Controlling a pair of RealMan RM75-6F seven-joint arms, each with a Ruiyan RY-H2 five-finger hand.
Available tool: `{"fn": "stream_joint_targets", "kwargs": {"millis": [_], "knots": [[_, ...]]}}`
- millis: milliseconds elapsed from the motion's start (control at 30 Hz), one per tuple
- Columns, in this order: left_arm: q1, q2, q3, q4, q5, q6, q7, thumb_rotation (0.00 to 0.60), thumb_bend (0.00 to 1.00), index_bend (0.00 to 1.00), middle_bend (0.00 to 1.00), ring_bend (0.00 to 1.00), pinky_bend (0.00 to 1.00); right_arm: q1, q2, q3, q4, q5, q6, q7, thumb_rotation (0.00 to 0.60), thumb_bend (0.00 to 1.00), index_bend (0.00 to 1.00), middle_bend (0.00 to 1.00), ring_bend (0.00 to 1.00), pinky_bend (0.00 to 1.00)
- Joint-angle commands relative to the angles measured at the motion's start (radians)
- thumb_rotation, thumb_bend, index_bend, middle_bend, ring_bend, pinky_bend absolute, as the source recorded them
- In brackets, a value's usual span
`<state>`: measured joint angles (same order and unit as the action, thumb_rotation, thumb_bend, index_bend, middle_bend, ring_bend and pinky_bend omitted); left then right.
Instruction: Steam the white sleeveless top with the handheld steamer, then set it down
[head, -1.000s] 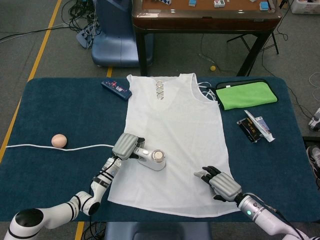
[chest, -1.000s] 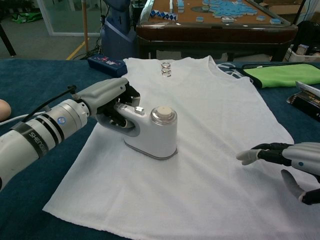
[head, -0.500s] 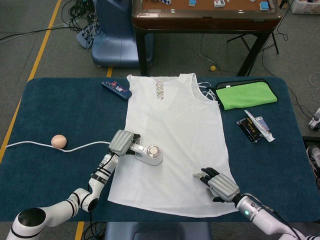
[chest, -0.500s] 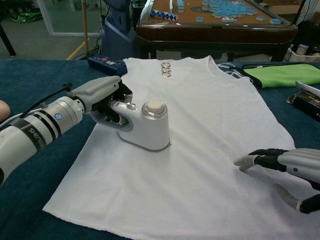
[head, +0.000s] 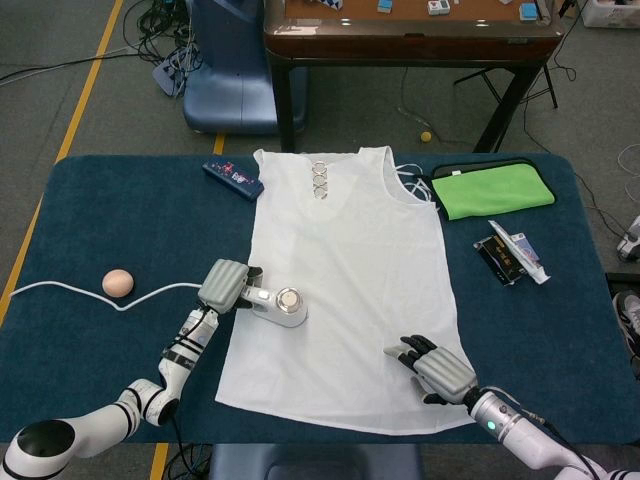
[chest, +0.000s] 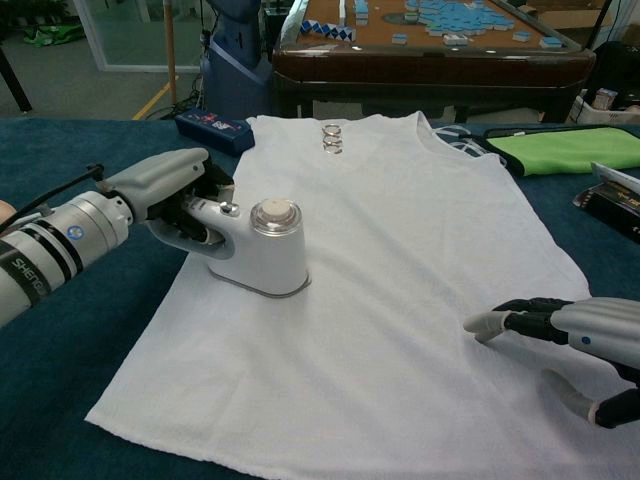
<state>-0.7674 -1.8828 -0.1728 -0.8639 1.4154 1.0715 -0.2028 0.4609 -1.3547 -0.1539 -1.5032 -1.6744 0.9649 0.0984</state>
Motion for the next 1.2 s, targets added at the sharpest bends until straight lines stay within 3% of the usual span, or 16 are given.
{"fn": "stream_joint_targets", "kwargs": {"millis": [33, 567, 1200], "knots": [[0.002, -0.004, 0.007, -0.023, 0.009, 0.011, 0.016, 0.600, 0.19, 0.87, 0.79, 0.68, 0.68, 0.000, 0.000, -0.002, -0.001, 0.002, 0.001, -0.001, 0.600, 0.71, 0.04, 0.15, 0.02, 0.00], [-0.056, -0.105, -0.010, -0.027, 0.010, -0.021, 0.096, 0.600, 0.19, 0.87, 0.78, 0.68, 0.68, -0.007, 0.006, -0.016, -0.004, 0.010, 0.016, 0.000, 0.600, 0.71, 0.05, 0.15, 0.02, 0.00], [0.009, -0.016, 0.006, 0.066, 0.005, 0.017, 0.007, 0.600, 0.18, 0.87, 0.78, 0.68, 0.68, 0.010, 0.003, -0.015, -0.027, 0.016, -0.002, -0.028, 0.600, 0.71, 0.04, 0.15, 0.02, 0.00]]}}
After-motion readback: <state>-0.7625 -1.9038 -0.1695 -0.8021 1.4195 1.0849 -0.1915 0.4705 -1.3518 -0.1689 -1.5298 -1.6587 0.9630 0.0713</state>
